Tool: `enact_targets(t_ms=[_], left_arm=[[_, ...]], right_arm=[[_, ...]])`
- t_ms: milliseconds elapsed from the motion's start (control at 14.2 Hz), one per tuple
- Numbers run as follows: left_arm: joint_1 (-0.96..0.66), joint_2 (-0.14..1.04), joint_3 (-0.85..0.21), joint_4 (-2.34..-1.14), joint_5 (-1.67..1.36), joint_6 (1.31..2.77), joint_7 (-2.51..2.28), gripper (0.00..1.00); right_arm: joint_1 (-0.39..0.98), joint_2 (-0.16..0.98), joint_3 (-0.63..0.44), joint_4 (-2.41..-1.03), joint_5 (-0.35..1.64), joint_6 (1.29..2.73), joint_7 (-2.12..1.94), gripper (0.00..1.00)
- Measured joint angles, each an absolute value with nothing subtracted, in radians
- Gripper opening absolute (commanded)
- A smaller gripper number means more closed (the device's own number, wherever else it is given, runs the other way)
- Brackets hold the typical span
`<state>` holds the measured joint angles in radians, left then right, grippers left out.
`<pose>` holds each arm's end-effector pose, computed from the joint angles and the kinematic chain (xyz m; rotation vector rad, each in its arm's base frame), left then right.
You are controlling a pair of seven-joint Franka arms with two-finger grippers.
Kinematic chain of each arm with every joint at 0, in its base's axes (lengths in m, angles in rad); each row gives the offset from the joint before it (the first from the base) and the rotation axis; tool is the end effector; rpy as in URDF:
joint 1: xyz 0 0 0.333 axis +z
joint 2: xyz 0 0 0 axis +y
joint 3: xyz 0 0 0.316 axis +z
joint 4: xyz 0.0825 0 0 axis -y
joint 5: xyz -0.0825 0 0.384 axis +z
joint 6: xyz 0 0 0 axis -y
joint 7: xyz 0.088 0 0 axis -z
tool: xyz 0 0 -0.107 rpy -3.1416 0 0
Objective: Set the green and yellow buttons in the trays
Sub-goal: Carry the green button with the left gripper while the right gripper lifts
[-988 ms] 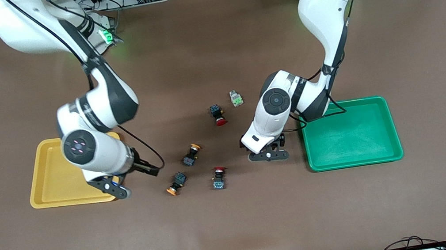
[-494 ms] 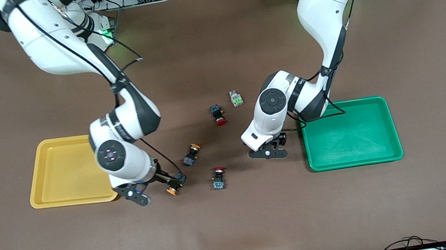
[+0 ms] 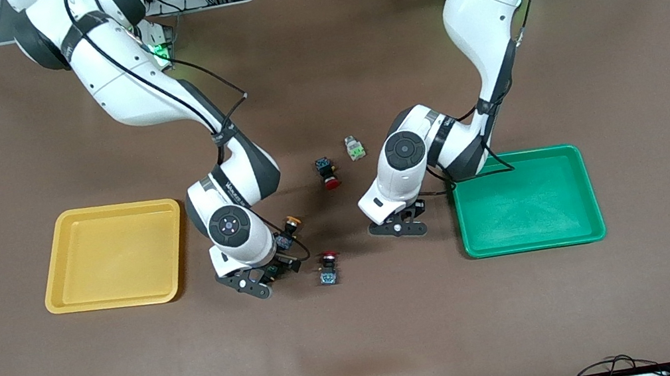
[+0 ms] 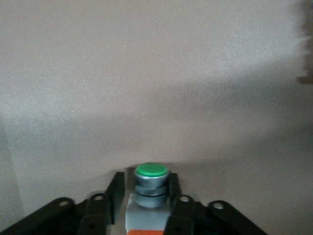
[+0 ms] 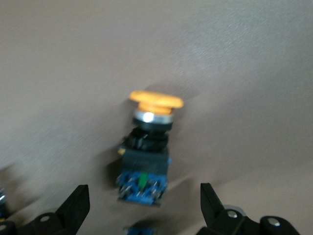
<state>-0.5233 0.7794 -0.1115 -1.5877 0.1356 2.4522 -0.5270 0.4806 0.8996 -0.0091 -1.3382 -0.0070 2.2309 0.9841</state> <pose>0.5747 -0.4094 0.1865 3.0887 -0.2679 0.1309 0.6576 0.3367 0.1846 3.0284 -0.7812 0.0051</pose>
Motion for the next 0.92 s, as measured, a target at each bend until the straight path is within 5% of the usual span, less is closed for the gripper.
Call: enact_targets(t_ms=[212, 282, 353, 423, 917], left_arm=[[-0.489, 0.755, -0.109, -1.574, 0.136, 2.409, -0.527, 0.00], [-0.475, 0.735, -0.109, -1.570, 0.136, 2.382, -0.527, 0.00], [-0.463, 0.710, -0.108, -1.567, 0.136, 2.350, -0.526, 0.00], [-0.449, 0.681, -0.106, -1.566, 0.136, 2.310, -0.524, 0.00], [-0.228, 0.629, -0.101, -1.624, 0.136, 2.204, -0.299, 0.00]], right_arm=[[0.465, 0.912, -0.020, -1.334, -0.007, 2.261, 0.984, 1.00], [0.458, 0.916, -0.020, -1.333, -0.007, 2.268, 0.984, 0.68], [0.453, 0.921, -0.021, -1.332, -0.008, 2.273, 0.984, 0.19], [0.451, 0.924, -0.021, -1.331, -0.009, 2.275, 0.984, 0.00], [0.435, 0.916, -0.023, -1.302, -0.009, 2.240, 0.967, 0.00]])
